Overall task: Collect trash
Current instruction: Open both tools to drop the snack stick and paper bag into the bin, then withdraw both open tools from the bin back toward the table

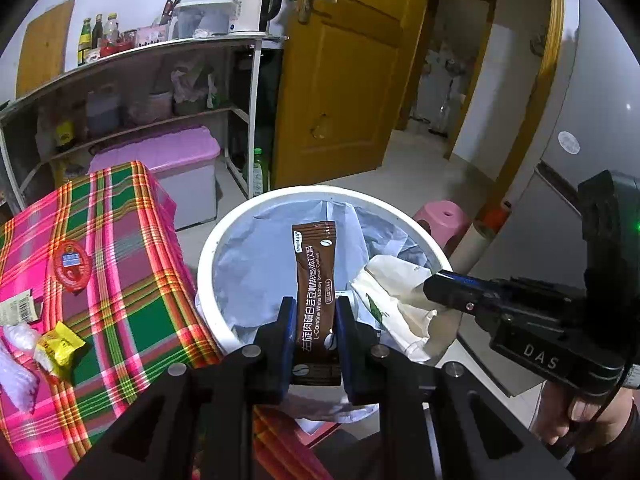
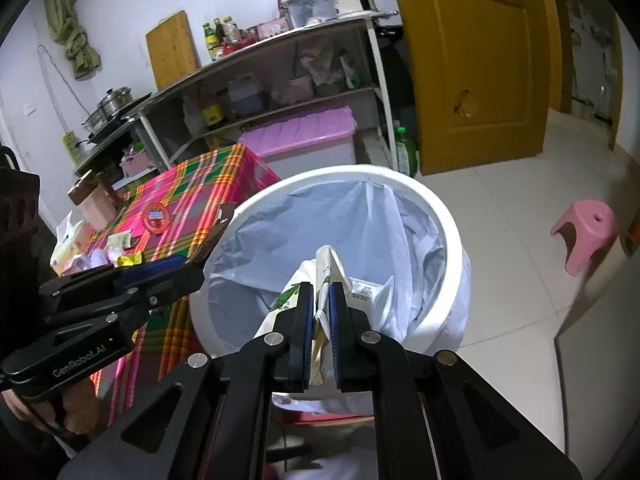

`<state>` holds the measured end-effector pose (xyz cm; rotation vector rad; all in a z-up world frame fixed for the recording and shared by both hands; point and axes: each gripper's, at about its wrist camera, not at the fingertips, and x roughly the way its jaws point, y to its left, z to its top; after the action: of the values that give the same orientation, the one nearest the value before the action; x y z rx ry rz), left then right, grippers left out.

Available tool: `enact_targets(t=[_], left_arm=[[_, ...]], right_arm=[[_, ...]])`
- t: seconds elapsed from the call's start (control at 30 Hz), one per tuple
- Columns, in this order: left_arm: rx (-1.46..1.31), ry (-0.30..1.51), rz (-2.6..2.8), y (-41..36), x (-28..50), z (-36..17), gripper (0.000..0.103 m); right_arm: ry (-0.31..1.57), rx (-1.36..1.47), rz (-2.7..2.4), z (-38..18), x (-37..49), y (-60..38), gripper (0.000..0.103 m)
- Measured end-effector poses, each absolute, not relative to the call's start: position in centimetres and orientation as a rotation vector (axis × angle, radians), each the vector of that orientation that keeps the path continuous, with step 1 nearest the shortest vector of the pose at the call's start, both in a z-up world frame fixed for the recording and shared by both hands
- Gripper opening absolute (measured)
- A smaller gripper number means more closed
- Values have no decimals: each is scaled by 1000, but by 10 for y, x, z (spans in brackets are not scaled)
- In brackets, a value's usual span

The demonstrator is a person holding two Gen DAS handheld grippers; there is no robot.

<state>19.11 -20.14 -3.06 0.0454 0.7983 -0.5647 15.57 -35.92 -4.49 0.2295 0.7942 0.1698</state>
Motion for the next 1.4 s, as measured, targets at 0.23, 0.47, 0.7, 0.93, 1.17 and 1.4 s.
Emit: enact_targets(t=[0.23, 0.47, 0.7, 0.93, 1.17, 1.4], left_arm=[[46, 818, -568, -207, 198, -37, 25], [38, 811, -572, -205, 197, -36, 29], [6, 792, -554, -191, 184, -26, 29], [-14, 760, -536, -174, 166, -12, 29], [-41, 733, -502, -151, 144, 0, 29], [-61, 716, -461, -130, 124, 8, 29]], right_arm=[[812, 235, 166, -50, 158, -360, 13], [796, 223, 167, -45, 155, -357, 34], [773, 201, 171, -35, 144, -350, 34], [742, 156, 207, -19, 130, -329, 34], [711, 124, 235, -6, 114, -312, 34], [690, 97, 268, 3, 103, -295, 34]])
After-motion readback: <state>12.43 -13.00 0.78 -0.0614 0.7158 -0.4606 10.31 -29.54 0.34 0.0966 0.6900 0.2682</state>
